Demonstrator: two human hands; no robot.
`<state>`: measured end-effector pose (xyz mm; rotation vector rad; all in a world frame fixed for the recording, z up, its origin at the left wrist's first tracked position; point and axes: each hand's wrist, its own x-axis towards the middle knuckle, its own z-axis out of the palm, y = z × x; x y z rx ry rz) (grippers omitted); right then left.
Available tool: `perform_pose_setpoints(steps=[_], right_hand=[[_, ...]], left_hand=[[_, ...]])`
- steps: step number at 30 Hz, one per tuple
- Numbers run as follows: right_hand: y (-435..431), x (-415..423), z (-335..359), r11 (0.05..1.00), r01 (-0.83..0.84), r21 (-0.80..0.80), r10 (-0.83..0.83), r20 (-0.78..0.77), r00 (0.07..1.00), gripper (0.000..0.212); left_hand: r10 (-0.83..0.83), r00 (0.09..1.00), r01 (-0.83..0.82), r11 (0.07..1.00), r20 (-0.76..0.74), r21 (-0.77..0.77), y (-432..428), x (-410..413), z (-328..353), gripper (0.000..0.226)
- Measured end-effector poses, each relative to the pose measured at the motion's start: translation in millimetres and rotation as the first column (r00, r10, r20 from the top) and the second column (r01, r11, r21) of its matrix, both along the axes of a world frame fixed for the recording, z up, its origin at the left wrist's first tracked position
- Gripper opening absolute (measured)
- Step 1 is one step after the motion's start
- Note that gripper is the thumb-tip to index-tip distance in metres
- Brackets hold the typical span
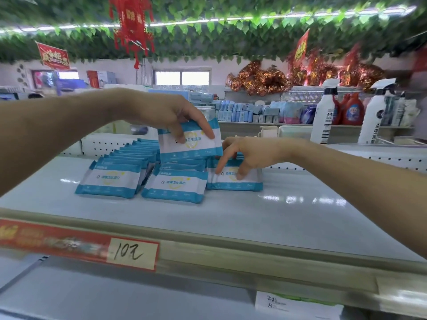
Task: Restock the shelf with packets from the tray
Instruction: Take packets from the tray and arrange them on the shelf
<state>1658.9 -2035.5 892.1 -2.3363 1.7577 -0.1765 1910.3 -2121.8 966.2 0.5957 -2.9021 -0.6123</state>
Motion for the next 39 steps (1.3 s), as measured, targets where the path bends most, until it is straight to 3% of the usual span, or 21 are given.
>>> perform_pose_setpoints(steps=[5,12,20,28,34,39], right_hand=[[3,-11,7,0.998,0.009,-0.056,-0.004,0.085,0.996,0.042],[16,-46,26,0.983,0.160,-0.084,-0.142,0.193,0.971,0.043],[46,-72,25,0.957,0.265,-0.118,-0.251,0.121,0.960,0.035],[63,-73,29,0.940,0.309,-0.142,-0.291,0.133,0.947,0.033],[47,-42,41,0.935,0.252,-0.251,-0.230,0.115,0.966,0.030],[15,23,51,0.949,0.150,-0.278,-0.128,0.096,0.987,0.031]], left_hand=[[-0.025,1.000,0.024,0.998,0.006,0.055,-4,-6,-1,0.053],[-0.148,0.988,0.144,0.986,0.047,0.085,7,-41,-14,0.052],[-0.268,0.938,0.274,0.962,0.219,0.004,15,-99,-58,0.054],[-0.256,0.943,0.267,0.964,0.213,-0.023,7,-98,-69,0.056],[-0.197,0.967,0.226,0.956,0.160,-0.186,-7,-73,-73,0.059],[-0.029,0.999,0.023,0.989,-0.044,-0.143,-28,11,-64,0.048]])
